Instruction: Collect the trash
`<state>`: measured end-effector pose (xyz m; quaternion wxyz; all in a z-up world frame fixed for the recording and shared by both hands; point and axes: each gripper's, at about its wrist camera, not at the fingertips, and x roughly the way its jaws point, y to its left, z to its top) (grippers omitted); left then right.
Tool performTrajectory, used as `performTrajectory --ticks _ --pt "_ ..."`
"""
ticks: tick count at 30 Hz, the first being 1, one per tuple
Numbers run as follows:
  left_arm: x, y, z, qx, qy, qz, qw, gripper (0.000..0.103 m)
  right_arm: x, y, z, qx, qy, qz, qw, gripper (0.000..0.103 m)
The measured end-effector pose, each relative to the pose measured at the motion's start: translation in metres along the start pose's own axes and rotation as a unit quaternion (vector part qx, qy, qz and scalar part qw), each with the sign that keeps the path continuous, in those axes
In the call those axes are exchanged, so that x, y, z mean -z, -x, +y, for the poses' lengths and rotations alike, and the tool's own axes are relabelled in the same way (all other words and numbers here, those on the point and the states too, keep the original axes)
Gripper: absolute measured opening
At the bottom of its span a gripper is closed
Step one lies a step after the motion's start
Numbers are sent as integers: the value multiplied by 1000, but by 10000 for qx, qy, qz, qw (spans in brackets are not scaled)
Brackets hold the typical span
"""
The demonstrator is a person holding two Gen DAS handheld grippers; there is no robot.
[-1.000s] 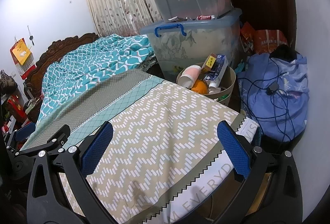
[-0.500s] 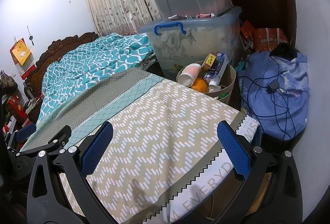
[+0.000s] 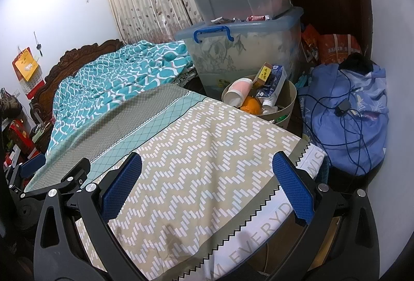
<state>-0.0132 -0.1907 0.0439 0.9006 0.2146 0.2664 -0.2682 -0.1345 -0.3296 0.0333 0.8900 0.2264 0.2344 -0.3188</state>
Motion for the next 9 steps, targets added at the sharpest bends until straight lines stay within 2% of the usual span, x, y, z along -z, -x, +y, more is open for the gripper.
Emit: performTrajectory --ticks 9 --pt "-2 0 3 69 10 69 10000 95 6 1 1 -9 -17 17 10000 100"
